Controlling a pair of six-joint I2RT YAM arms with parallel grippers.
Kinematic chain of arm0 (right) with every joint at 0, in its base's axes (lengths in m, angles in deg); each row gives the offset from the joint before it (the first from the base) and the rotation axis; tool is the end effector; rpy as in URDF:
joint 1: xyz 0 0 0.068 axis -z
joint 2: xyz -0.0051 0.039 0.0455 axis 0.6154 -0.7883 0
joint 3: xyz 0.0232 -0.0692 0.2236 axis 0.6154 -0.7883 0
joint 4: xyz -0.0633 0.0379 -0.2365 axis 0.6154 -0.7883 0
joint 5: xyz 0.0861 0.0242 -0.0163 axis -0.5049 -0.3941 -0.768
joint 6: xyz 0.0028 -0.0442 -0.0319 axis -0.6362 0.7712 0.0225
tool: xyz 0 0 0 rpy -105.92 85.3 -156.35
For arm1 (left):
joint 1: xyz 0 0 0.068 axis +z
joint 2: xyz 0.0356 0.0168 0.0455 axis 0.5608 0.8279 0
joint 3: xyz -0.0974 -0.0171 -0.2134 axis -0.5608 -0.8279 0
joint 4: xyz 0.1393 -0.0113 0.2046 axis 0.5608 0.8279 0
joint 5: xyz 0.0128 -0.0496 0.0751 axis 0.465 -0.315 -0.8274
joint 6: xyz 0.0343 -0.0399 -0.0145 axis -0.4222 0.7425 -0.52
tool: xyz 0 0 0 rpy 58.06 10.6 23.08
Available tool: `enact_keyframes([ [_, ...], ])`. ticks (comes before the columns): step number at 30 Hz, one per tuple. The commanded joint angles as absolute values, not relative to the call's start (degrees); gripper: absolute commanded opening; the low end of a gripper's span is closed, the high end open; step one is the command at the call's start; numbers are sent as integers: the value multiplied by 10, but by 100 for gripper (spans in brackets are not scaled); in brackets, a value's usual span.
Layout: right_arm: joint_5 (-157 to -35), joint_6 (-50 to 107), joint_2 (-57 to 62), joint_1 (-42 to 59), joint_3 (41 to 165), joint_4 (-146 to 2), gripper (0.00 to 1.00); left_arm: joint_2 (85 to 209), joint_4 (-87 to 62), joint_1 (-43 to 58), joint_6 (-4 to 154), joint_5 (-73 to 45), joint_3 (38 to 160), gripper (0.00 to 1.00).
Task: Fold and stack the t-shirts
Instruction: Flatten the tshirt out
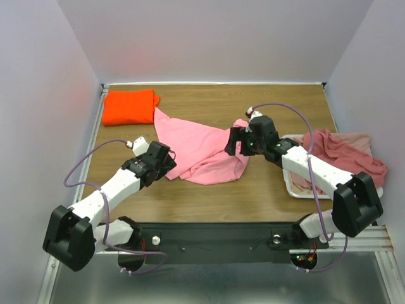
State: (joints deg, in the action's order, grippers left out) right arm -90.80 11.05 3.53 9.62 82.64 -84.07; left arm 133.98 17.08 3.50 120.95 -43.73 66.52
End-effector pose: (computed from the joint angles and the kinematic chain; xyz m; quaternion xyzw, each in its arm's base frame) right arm 0.2663 0.1457 0.2252 -0.0430 0.8965 0.2148 0.3850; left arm 0.1965 -0.1007 0.1957 -0.2786 0.8835 -0.1062 0.3612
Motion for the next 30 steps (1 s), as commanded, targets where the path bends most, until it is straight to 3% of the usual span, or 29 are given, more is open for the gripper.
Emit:
enact_keyframes([
  [1, -816, 93, 38, 55, 815, -866, 100, 1368, 124, 63, 1177, -415, 667, 98],
  [9, -807, 58, 50, 27, 757, -876, 100, 1443, -36, 191, 1091, -319, 669, 98],
  [17, -824, 25, 21, 19, 708, -872, 94, 1677, -58, 227, 1031, -323, 857, 97],
  [25, -854, 10, -13, 14, 707, -835, 83, 1791, -27, 229, 1025, -333, 948, 68],
  [30, -873, 0, -46, 13, 710, -800, 77, 1814, -25, 229, 1025, -338, 962, 59],
])
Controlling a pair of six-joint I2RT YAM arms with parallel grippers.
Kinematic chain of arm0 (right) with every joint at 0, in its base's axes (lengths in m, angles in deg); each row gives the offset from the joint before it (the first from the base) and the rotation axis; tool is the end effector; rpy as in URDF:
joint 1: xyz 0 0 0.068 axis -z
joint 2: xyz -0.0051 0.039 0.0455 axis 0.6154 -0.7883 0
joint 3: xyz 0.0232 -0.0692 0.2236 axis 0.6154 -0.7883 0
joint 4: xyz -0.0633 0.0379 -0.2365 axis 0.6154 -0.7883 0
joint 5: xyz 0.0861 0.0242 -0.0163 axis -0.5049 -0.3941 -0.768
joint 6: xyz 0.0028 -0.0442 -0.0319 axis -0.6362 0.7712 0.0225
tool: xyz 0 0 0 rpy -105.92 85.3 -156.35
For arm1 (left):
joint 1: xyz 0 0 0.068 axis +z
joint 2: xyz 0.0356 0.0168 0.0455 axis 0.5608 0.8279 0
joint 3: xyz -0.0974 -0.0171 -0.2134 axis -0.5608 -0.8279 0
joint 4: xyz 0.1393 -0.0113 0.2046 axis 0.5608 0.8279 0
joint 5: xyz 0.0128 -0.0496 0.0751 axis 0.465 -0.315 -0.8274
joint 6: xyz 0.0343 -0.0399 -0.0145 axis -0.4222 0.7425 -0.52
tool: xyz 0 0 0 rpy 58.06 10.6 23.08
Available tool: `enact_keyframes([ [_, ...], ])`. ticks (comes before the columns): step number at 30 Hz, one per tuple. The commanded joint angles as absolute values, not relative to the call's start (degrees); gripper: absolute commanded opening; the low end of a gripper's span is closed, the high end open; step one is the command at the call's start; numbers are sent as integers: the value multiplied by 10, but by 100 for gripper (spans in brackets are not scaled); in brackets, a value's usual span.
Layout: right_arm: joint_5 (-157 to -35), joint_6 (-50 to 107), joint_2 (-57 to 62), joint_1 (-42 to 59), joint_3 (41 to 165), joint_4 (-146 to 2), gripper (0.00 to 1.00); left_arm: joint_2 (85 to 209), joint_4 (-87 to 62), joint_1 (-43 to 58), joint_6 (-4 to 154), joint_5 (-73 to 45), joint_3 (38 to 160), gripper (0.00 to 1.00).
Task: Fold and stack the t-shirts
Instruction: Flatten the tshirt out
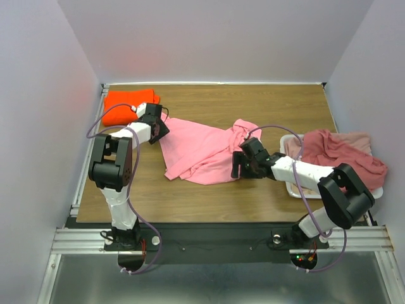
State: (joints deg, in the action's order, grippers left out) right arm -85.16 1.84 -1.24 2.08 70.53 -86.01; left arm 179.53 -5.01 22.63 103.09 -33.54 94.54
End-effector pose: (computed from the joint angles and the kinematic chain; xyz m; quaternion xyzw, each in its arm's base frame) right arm 0.2225 0.1587 0.1368 -0.0133 0.9573 0.1442 0.2501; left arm 0.3742 -0.0687 0.1454 -0.2624 0.8847 -0.0799 0.3770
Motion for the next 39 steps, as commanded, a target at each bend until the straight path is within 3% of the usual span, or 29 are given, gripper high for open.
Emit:
enact_keyframes([
  [1, -874, -3, -51, 13, 712, -796, 76, 1817, -24, 229, 1025, -338, 964, 58],
  [6, -857, -17, -69, 14, 727, -787, 70, 1852, -14, 228, 1024, -328, 994, 38],
  [9, -850, -22, -77, 14, 730, -786, 70, 1862, -11, 228, 1021, -328, 1007, 38],
  [10, -849, -24, -79, 13, 730, -786, 69, 1864, -7, 227, 1020, -327, 1011, 30],
  [12, -846, -27, -80, 13, 731, -785, 67, 1871, 7, 227, 1021, -330, 1022, 29],
  [13, -844, -27, -80, 14, 731, -786, 65, 1873, 13, 227, 1023, -333, 1025, 12],
  [14, -840, -28, -76, 13, 729, -786, 63, 1880, 29, 227, 1026, -335, 1035, 1],
  [17, -827, -28, -71, 14, 729, -786, 52, 1881, 32, 224, 1018, -335, 1037, 0],
  [18, -817, -27, -66, 14, 728, -786, 26, 1873, 25, 223, 1014, -335, 1028, 0],
  [20, -797, -26, -57, 14, 728, -787, 9, 1845, 9, 222, 1007, -328, 1005, 0],
  [21, -791, -24, -52, 14, 728, -787, 9, 1832, 2, 221, 1007, -324, 996, 0],
  [22, -786, -22, -45, 14, 729, -787, 0, 1817, -3, 221, 1003, -321, 987, 0],
  [26, -769, 0, 20, 13, 735, -796, 0, 1713, -11, 219, 998, -320, 944, 0],
  [32, -701, 38, 166, 13, 786, -855, 0, 1460, -7, 218, 1007, -352, 896, 0],
  [39, -641, 73, 299, 13, 877, -915, 0, 1266, 78, 218, 1033, -429, 921, 0],
])
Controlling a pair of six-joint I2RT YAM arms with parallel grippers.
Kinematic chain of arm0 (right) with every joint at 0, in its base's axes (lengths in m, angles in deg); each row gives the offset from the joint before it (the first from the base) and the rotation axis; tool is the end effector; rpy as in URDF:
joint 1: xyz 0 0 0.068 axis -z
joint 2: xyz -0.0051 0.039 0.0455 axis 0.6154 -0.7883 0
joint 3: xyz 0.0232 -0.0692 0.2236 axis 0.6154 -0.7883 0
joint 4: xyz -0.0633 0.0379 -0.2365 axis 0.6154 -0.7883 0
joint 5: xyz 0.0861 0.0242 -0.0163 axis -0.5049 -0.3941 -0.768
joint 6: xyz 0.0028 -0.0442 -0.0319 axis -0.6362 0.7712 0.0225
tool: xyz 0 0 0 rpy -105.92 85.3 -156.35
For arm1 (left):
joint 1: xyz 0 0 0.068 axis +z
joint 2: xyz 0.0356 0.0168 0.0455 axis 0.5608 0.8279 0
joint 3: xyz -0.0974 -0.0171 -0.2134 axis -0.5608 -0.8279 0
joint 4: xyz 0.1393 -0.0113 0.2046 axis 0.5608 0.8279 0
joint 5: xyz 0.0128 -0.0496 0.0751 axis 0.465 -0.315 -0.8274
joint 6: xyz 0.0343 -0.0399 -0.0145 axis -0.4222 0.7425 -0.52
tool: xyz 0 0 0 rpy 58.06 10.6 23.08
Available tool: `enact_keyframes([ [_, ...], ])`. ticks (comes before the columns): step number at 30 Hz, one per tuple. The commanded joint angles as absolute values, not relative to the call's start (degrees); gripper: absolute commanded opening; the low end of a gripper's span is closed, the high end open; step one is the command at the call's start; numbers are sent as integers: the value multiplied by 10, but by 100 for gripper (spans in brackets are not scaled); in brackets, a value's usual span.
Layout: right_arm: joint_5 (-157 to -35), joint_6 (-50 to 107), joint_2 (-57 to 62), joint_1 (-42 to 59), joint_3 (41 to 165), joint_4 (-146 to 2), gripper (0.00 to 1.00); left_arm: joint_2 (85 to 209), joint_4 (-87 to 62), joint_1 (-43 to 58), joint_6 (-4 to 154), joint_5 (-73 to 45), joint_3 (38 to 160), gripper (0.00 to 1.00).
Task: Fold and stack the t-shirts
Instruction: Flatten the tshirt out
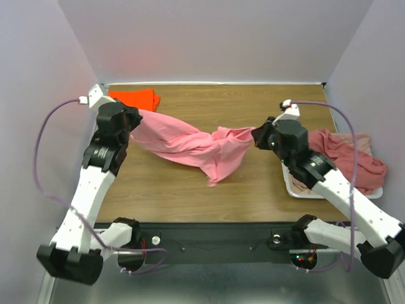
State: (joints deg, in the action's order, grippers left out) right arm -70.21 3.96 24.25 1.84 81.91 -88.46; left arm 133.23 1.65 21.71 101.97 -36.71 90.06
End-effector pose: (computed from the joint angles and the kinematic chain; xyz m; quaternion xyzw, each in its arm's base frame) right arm 0.2015 0.1333 0.3067 0.0518 0.8226 0.1997 0.5299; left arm 0.2456 -0.0446 0.3572 -0.2528 0.7249 -0.1860 0.6131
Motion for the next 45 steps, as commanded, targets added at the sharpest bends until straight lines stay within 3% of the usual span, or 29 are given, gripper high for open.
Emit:
enact_keyframes([
  [1, -635, 80, 309, 14, 891, -920, 0, 1249, 87, 218, 1034, -436, 927, 0],
  [8, -681, 110, 352, 14, 989, -947, 0, 1126, 150, 218, 1046, -437, 993, 0],
  [14, -690, 108, 371, 14, 1019, -963, 0, 1097, 186, 219, 1061, -472, 1003, 0],
  [20, -658, 92, 311, 14, 996, -970, 0, 1171, 173, 219, 1080, -479, 954, 0],
  [25, -565, 99, 166, 20, 1023, -969, 0, 1326, 118, 247, 1076, -453, 922, 0],
  [28, -632, 108, 62, 68, 1066, -963, 0, 1448, 86, 279, 1062, -410, 938, 1],
  [29, -658, 116, 32, 102, 1077, -955, 0, 1479, 84, 286, 1061, -401, 948, 9],
  [30, -706, 122, 7, 118, 1088, -936, 1, 1541, 88, 295, 1057, -383, 974, 28],
  [34, -770, 151, -137, 165, 1178, -922, 1, 1667, 107, 306, 1038, -364, 1051, 57],
  [35, -776, 157, -186, 177, 1216, -922, 3, 1684, 112, 308, 1036, -363, 1064, 83],
  [36, -780, 160, -212, 182, 1238, -923, 4, 1709, 122, 308, 1030, -361, 1086, 98],
  [39, -790, 183, -276, 192, 1292, -924, 30, 1714, 123, 308, 1028, -360, 1088, 98],
  [40, -790, 186, -285, 193, 1299, -925, 55, 1708, 121, 308, 1028, -361, 1080, 98],
  [42, -793, 193, -292, 193, 1302, -925, 68, 1678, 124, 308, 1031, -358, 1045, 98],
  [43, -789, 193, -289, 193, 1298, -925, 82, 1662, 124, 308, 1038, -358, 1026, 98],
  [45, -791, 189, -259, 193, 1266, -925, 91, 1603, 121, 308, 1053, -361, 952, 98],
])
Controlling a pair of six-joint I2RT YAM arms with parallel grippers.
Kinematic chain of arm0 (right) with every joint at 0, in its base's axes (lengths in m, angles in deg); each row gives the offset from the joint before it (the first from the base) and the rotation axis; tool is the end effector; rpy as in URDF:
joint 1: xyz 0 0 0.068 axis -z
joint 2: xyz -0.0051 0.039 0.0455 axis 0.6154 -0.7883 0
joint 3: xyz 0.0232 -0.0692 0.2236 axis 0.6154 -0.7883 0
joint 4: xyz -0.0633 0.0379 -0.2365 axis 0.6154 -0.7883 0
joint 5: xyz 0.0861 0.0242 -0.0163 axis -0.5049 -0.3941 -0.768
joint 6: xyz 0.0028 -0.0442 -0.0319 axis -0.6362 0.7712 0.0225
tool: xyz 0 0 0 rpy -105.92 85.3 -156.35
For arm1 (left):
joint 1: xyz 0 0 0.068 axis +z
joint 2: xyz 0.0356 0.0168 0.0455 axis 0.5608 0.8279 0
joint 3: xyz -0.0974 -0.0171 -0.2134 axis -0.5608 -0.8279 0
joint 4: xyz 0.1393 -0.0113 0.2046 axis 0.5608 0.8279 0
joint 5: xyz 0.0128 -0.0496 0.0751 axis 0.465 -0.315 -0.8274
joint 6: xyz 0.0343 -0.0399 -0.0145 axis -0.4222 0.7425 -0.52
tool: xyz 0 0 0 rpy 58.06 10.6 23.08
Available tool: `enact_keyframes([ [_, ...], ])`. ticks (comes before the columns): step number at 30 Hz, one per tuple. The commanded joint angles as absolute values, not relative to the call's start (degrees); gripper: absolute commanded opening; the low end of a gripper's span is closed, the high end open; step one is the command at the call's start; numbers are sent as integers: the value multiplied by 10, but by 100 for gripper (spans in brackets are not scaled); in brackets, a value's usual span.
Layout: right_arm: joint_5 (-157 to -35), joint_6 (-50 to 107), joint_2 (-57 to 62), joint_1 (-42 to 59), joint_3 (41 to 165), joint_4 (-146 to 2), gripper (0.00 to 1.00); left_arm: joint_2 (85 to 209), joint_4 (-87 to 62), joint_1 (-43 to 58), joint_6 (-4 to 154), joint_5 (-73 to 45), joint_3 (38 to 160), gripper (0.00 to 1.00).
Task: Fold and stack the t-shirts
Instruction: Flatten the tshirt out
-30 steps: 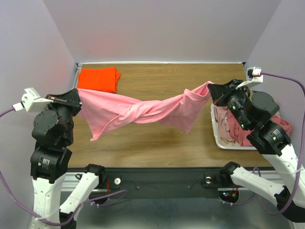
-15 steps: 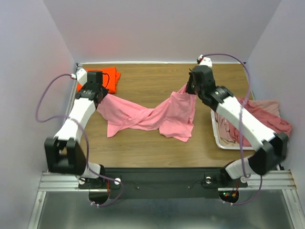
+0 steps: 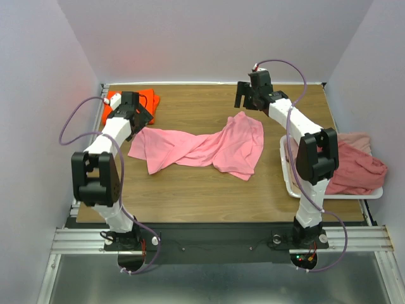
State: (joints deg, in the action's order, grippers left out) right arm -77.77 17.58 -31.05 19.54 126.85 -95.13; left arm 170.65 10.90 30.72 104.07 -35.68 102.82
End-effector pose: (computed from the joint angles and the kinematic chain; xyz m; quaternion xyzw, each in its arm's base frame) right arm 0.4174 0.1322 0.2456 0.0325 0.8998 0.0562 0.4314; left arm 0.3688 -0.0133 0.2233 -0.3374 0.8528 -0.0444 0.3961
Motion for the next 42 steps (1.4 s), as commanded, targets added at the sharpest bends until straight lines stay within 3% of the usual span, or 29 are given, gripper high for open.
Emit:
enact_keyframes([
  [1, -796, 188, -245, 193, 1250, -925, 100, 1579, 117, 308, 1065, -359, 923, 98],
  [6, -853, 155, -142, 187, 1127, -923, 100, 1427, 117, 307, 1119, -337, 731, 98],
  [12, -842, 107, -20, 145, 962, -911, 100, 1323, 112, 305, 1158, -305, 613, 98],
  [18, -834, 61, 73, 137, 835, -899, 100, 1326, 38, 303, 1163, -228, 572, 99],
  [21, -834, 47, 119, 136, 786, -899, 100, 1342, 17, 295, 1177, -218, 559, 94],
  [30, -844, 36, 158, 137, 739, -899, 100, 1419, -42, 275, 1191, -210, 554, 62],
  [32, -856, 35, 156, 136, 728, -899, 100, 1432, -43, 275, 1188, -211, 560, 45],
  [34, -863, 41, 150, 132, 724, -900, 100, 1444, -40, 275, 1180, -216, 572, 0],
  [42, -816, 24, 116, 71, 713, -916, 100, 1362, -25, 275, 1167, -256, 562, 0],
])
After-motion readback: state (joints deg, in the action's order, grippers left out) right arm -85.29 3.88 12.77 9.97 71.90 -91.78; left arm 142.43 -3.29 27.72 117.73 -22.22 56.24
